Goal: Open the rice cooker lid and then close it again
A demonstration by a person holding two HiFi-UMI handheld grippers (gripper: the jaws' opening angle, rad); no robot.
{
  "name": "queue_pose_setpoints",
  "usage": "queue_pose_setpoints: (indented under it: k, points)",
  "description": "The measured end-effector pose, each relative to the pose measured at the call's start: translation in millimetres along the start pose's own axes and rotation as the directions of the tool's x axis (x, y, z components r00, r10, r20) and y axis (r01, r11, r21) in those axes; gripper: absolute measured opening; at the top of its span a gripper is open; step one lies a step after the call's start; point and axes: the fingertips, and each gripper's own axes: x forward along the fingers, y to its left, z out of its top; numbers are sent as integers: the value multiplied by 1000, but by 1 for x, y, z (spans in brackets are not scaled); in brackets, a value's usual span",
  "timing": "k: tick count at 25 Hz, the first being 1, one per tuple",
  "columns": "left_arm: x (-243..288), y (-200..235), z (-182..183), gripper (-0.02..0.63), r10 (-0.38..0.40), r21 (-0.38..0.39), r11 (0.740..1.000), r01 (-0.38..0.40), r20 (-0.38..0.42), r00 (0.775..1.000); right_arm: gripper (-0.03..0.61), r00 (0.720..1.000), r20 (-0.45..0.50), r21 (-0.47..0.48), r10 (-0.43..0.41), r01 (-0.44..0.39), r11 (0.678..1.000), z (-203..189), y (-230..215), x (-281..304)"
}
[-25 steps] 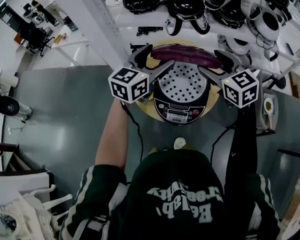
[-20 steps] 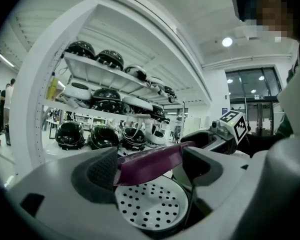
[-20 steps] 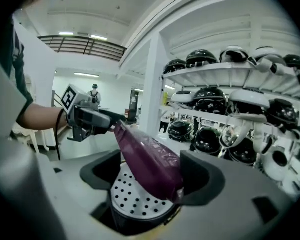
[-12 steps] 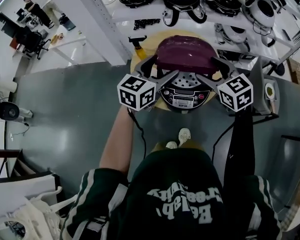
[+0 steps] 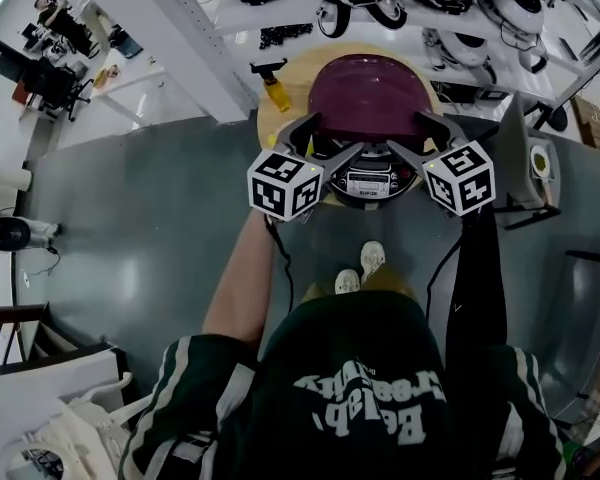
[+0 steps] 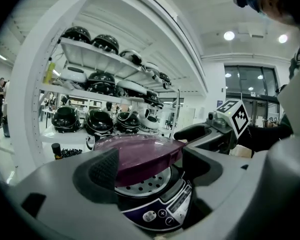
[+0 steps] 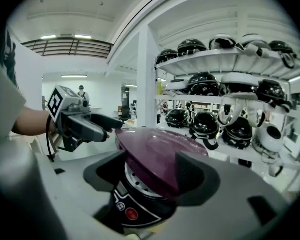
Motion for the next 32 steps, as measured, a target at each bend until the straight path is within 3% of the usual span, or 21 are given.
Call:
queue_pose_setpoints:
  k: [20,32]
  points:
    - [6,3,-60,383,-20,-83,996,13,-88,996,298,996,-88,123,5,6,992,-53,8,16]
    - [12,7,-73,370,-50,-120,992,34,-127,991,299,991,-135,161,24,-2,987,-66,6,24]
